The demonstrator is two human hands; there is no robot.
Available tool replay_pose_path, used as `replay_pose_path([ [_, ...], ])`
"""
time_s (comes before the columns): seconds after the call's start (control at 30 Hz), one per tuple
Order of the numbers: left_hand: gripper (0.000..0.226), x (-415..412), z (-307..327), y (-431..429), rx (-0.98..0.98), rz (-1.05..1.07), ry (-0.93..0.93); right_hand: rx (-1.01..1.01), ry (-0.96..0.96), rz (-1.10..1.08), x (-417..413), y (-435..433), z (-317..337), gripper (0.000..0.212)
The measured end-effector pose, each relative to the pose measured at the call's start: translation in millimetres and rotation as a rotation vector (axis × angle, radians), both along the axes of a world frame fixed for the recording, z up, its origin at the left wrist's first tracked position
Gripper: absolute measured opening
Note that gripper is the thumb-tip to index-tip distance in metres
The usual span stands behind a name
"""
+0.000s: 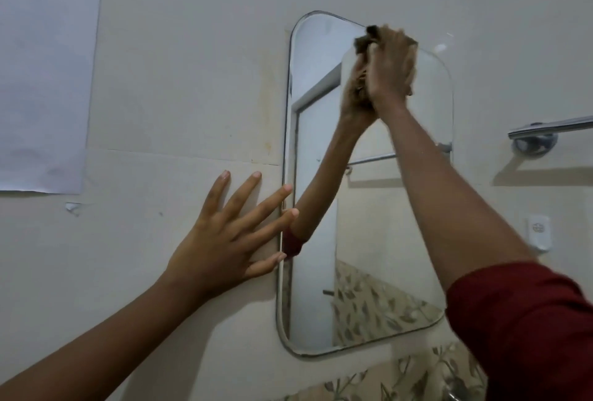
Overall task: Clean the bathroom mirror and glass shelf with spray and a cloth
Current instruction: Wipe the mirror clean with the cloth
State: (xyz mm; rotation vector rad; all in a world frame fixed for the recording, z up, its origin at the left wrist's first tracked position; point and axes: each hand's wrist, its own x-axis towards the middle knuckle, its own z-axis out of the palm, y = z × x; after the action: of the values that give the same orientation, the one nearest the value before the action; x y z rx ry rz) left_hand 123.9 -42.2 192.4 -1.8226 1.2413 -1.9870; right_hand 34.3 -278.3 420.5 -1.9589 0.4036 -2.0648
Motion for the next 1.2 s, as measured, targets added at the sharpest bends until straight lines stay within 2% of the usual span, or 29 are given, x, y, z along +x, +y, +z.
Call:
replay_pose_path([
  [0.07, 0.064, 0.3, -0.5, -0.2, 0.009, 0.008, 0.009, -0.105, 0.034, 0.022, 13.4, 28.3, -23.9, 0.052],
  [0.23, 0.066, -2.4, 0.1, 2.0, 0.022, 0.051, 0.035, -0.532, 0.159, 0.047, 20.9, 60.3, -109.7, 0.049],
  [0.33, 0.065, -4.9, -0.4, 2.7, 0.018, 0.05, 0.033, -0.585, 0.237, 0.076, 9.1, 31.6, -147.8, 0.051],
  [0.4, 0.065, -5.5, 0.4, 2.4, 0.021, 0.047, 0.035, -0.431, 0.172, 0.091, -2.7, -6.1, -154.7, 0.052],
  [0.57, 0.066, -4.5, 0.4, 2.2, 0.031, 0.06, 0.049, 0.267, -0.107, 0.095, -31.3, -84.4, -189.6, 0.058],
  [0.67, 0.066, -4.1, 0.7, 2.6, 0.031, 0.07, 0.046, 0.479, -0.157, 0.051, -30.5, -81.5, -224.9, 0.056],
  [0.73, 0.067, -4.6, 0.5, 2.8, 0.036, 0.09, 0.051, 0.531, -0.153, 0.056, -21.7, -59.9, -238.3, 0.059],
  [0.83, 0.068, -5.0, 0.9, 2.7, 0.04, 0.104, 0.054, 0.426, -0.106, 0.104, 0.4, -6.1, -247.2, 0.061],
  [1.0, 0.069, -6.5, 0.0, 3.3, 0.035, 0.08, 0.079, -0.15, 0.112, 0.129, 20.8, 91.3, -289.6, 0.055],
  [1.2, 0.063, -7.0, -0.2, 4.5, 0.042, 0.065, 0.092, -0.406, 0.28, 0.149, 13.5, 77.4, -353.4, 0.058],
])
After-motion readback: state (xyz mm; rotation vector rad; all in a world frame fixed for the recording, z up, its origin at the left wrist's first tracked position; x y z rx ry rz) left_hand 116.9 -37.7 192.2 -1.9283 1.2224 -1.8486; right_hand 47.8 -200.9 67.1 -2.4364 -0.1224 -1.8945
